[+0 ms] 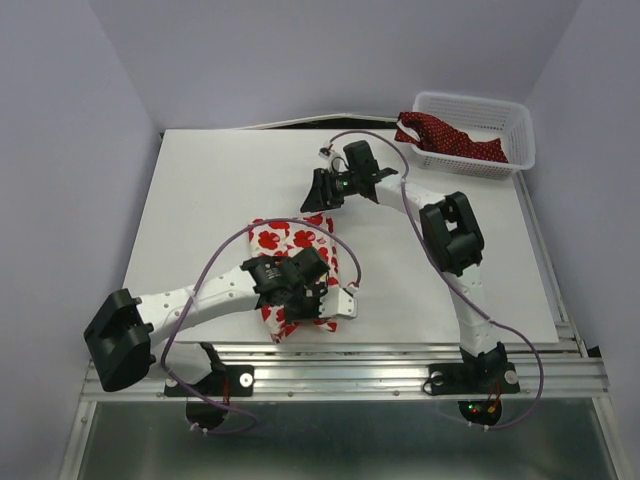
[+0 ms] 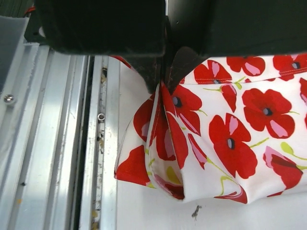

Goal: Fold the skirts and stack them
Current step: Fold the skirt

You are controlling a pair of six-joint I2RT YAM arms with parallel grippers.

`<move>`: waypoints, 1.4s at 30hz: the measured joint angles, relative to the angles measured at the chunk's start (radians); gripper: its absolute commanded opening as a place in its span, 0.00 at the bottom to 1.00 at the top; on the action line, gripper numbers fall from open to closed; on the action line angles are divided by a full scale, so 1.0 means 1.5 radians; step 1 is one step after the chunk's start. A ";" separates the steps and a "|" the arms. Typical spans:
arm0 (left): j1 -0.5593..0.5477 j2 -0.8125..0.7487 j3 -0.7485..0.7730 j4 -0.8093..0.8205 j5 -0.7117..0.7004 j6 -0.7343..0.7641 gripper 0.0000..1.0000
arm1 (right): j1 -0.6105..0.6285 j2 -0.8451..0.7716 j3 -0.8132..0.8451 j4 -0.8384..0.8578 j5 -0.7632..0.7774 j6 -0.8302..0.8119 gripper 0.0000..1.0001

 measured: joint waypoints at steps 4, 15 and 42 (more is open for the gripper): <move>0.000 0.003 0.051 -0.036 0.037 0.007 0.00 | 0.002 0.076 0.071 -0.015 0.011 -0.012 0.57; 0.105 0.064 0.160 -0.120 0.087 0.089 0.00 | 0.021 0.119 0.065 -0.032 -0.008 -0.079 0.32; 0.284 0.275 0.334 -0.023 -0.011 0.304 0.03 | 0.025 0.104 -0.010 -0.031 -0.112 -0.098 0.26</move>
